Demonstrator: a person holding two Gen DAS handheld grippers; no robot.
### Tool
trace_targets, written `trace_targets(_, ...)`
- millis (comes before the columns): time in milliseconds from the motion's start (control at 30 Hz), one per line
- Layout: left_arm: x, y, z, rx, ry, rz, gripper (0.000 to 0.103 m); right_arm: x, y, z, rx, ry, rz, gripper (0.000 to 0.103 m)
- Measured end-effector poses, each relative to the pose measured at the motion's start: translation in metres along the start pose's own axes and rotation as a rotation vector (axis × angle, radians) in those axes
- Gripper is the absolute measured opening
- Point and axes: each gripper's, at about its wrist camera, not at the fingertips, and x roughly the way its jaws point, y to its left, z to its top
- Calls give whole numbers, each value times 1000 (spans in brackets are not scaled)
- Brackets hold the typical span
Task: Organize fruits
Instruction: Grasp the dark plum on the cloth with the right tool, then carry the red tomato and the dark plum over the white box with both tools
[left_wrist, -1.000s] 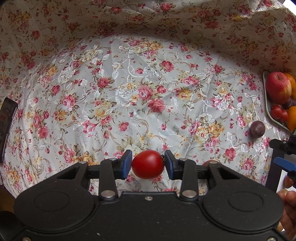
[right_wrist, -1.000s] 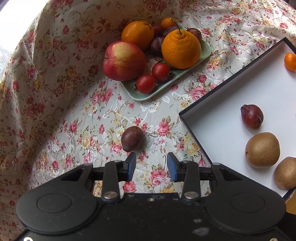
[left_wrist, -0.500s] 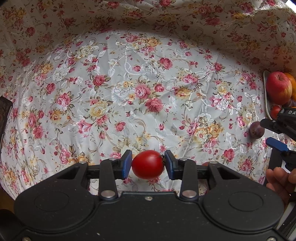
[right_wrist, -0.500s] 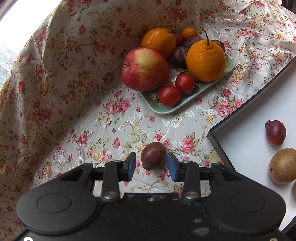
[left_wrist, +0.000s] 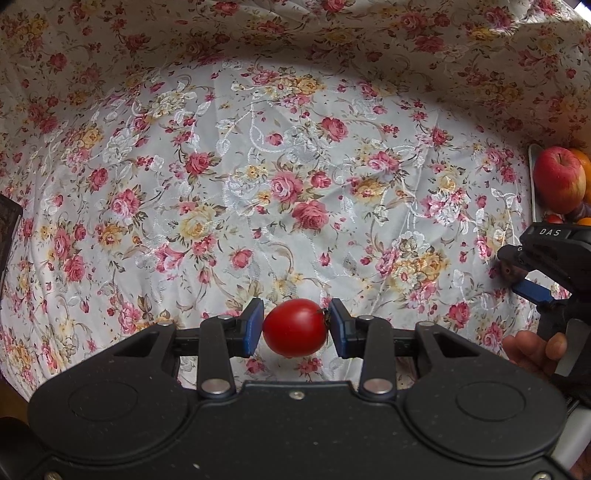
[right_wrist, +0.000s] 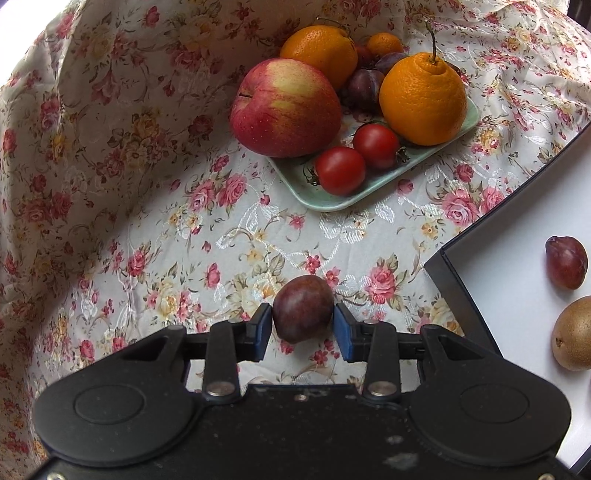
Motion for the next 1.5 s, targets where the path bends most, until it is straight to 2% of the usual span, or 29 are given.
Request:
trace_targets(233, -2, 1, -1, -3, -1, 4, 47, -4, 4, -5, -47, -13, -13, 38)
trace_targets(633, -9, -7, -8, 11, -8, 2, 47, -27, 12, -30, -146, 60, 45, 37)
trace_targets(800, -11, -13, -16, 29, -9, 5, 47, -36, 5, -41, -150, 108, 79, 37)
trace_targets(1133, -18, -29, -30, 51, -16, 0, 47, -64, -24, -46, -152, 92, 104, 37)
trace_targets(1500, -24, -74, -53, 122, -19, -30, 47, -90, -75, -34, -103, 71, 96, 37)
